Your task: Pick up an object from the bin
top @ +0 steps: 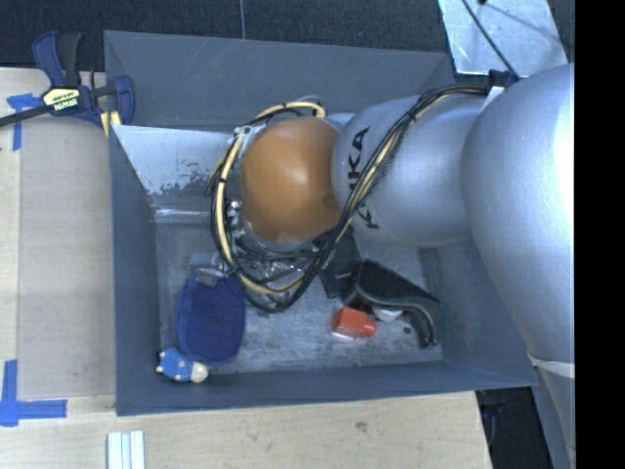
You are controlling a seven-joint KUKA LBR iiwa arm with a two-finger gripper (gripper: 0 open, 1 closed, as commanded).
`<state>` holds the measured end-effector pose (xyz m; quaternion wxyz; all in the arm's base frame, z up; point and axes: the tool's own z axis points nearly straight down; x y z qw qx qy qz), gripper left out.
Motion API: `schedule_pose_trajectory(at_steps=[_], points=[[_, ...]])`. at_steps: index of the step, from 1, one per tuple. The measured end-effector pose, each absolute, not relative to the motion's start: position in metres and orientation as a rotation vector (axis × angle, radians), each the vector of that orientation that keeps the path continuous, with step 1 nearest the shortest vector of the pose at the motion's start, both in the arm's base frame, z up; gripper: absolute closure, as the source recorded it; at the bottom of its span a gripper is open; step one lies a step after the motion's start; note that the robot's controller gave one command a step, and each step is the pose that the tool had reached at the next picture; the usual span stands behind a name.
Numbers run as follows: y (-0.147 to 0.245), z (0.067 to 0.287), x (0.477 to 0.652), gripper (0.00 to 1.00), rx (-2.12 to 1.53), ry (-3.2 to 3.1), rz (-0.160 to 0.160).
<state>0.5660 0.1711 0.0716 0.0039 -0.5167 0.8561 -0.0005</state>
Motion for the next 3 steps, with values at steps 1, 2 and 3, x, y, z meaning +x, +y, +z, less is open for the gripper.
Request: schedule_pose_trajectory(at_steps=[1, 2, 3], points=[[0.175, 0.075, 0.567, 1.0, -1.619, 2.676, 0.0], [0.23, 0.192, 0.524, 1.0, -1.689, 2.635, 0.001], [0.214, 0.264, 0.496, 1.0, -2.249, 2.184, -0.002]])
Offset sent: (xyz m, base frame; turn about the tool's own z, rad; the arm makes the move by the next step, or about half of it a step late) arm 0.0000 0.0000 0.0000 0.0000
